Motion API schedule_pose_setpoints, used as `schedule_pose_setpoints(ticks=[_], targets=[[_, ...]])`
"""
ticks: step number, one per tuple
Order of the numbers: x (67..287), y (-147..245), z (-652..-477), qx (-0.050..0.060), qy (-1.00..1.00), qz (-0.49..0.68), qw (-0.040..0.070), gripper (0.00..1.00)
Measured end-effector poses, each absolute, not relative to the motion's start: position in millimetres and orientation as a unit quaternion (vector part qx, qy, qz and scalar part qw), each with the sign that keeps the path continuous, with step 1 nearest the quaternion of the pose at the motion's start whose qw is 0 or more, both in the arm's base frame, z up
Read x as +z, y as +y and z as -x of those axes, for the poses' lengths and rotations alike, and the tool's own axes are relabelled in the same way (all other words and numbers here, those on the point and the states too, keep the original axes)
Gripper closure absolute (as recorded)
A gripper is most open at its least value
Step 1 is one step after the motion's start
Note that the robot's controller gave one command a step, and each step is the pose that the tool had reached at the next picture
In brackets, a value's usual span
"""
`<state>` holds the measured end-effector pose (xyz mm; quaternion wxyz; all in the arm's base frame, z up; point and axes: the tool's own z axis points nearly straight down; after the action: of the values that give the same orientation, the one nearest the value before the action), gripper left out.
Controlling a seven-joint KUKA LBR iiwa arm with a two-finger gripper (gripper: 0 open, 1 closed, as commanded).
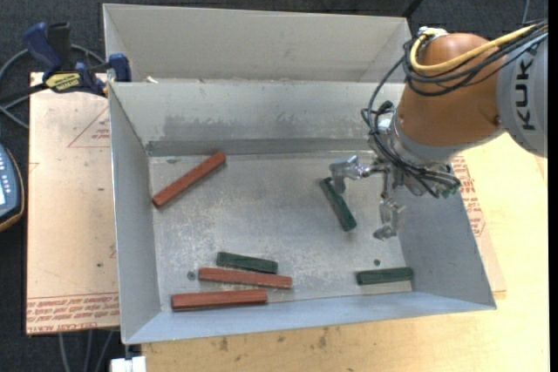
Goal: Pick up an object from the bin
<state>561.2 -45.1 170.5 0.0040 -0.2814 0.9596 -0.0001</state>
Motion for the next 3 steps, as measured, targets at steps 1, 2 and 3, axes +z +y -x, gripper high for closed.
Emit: schedule_pose_setpoints(ticks=[1, 2, 3], targets=[[128.4, -81.9, -589.4, 0.000, 0.899, 0.438, 0.001, 0.00], [67.9, -12.8, -615.5, 0.002, 0.785, 0.620, 0.001, 0.00], [69.9, -15.2, -616.4, 0.001, 0.786, 0.618, 0.002, 0.00]])
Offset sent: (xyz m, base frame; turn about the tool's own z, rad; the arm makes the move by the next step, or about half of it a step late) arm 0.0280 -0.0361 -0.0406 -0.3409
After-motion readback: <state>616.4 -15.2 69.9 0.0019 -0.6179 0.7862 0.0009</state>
